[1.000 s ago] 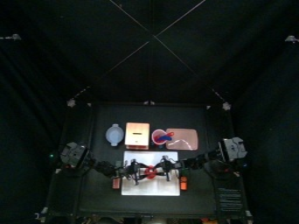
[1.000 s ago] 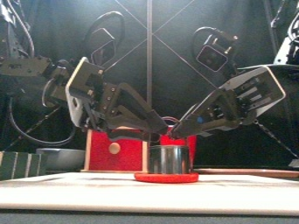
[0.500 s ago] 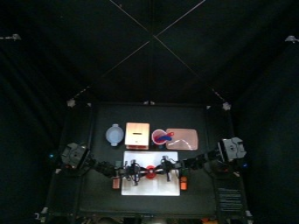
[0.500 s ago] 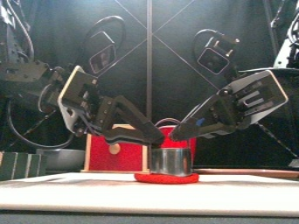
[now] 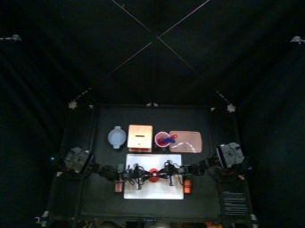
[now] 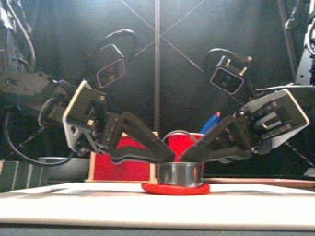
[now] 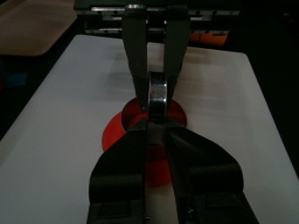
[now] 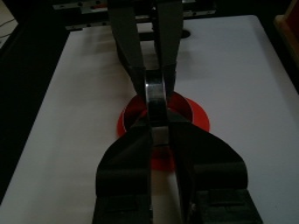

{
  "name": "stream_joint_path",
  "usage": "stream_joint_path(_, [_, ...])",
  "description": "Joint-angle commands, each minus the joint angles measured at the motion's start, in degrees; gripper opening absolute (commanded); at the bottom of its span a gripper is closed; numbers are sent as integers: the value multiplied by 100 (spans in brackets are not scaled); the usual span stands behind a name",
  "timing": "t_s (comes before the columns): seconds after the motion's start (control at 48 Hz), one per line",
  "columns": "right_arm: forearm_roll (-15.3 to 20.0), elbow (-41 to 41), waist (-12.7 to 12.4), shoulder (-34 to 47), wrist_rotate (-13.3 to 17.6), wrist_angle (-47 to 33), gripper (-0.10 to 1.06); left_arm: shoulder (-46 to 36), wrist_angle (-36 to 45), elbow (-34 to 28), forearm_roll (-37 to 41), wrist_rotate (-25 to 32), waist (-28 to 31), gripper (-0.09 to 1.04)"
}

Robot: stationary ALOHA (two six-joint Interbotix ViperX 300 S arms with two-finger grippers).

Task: Get the cutter from the drawer then cut the dough then place the extra dough in the bowl
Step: Cut the dough

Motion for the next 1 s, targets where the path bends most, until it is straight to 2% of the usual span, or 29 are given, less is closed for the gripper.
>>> stream_joint_path(0.021, [88, 88, -53, 211, 18, 114, 42, 281, 554, 62, -18, -176, -9, 48])
stream_joint_path(0.438, [-79, 0, -132, 202, -79, 149, 42, 457, 1081, 53, -44, -185, -9, 48])
stream_joint_path(0.688, [-97, -211, -105, -105, -44, 378, 42, -97, 1055, 97, -35, -88, 53, 49])
stream_joint_path(0.854, [-105, -439, -97, -431, -62, 984, 44, -668, 879, 97, -44, 422, 176, 51])
stream_joint_path(1.0, [-105, -501, -88, -554, -53, 1046, 48, -800, 729, 62, -44, 747, 229, 62])
